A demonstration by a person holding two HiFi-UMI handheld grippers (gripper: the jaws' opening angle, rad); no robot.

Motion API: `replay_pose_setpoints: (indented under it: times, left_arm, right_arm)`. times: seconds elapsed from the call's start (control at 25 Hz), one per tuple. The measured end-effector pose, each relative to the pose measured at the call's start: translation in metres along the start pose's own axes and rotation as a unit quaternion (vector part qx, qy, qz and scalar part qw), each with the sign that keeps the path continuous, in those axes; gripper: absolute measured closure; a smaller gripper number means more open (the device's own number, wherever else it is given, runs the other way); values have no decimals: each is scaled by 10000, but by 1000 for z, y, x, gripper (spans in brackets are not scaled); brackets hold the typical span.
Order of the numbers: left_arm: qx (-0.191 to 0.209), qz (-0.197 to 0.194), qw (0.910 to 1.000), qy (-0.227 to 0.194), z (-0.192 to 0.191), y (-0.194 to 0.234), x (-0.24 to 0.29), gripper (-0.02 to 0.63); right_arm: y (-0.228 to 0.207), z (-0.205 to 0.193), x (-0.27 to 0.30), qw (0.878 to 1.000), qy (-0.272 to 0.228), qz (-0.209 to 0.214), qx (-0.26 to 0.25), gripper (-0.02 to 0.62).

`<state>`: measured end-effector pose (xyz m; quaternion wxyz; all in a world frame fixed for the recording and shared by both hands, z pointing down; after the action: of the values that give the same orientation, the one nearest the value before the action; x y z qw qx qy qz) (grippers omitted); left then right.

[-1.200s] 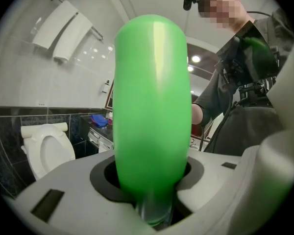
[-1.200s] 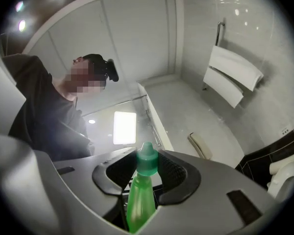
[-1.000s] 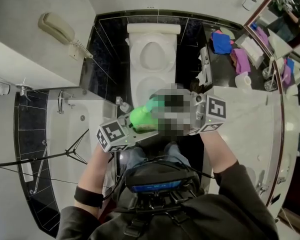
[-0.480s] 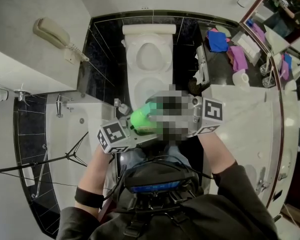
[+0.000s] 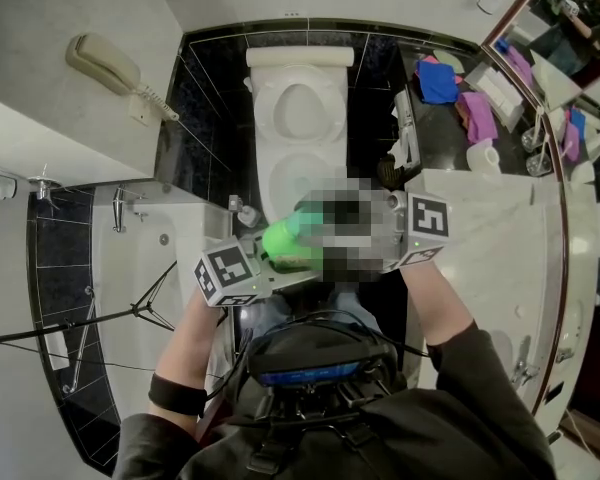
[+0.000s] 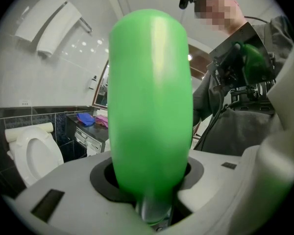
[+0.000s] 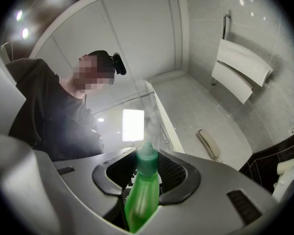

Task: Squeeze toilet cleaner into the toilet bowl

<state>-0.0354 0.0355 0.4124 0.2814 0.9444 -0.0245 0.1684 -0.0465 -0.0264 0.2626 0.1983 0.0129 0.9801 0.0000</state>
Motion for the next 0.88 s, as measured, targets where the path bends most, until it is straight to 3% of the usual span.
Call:
replay_pose_setpoints:
  times: [0.28, 0.52, 0.72, 0.8, 0.88]
  left_arm:
    - [-66, -248, 9997, -62, 5, -8, 4, 416]
    - [23, 15, 9999, -159, 2, 2, 4, 416]
    - [146, 789, 9966, -171, 5, 19, 5, 416]
    - [269, 1357, 9901, -238, 6, 33, 3, 416]
    - [459, 2039, 9774, -325, 7, 52, -3, 416]
  right_arm:
    - [1, -2, 2, 9999, -82, -31, -115, 445]
    - [-1, -5, 2, 10000, -7, -61, -31, 445]
    - [-6, -13, -1, 9990, 118, -252, 348, 443]
    - [-11, -19, -2, 9974, 263, -438, 511, 443]
    - [-18, -28, -4, 9951, 447, -648, 593, 443]
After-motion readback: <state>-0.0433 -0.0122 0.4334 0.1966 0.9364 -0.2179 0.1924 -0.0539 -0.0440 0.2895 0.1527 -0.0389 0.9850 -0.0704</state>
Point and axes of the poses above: the fingertips, and each gripper's own axes: x forward along the fingers, y to its left, z out of its top, the point moved 1 cm from there along -x, backward along the fingers, and after that the axes turned 14 degrees about -x, right-handed, at the moved point
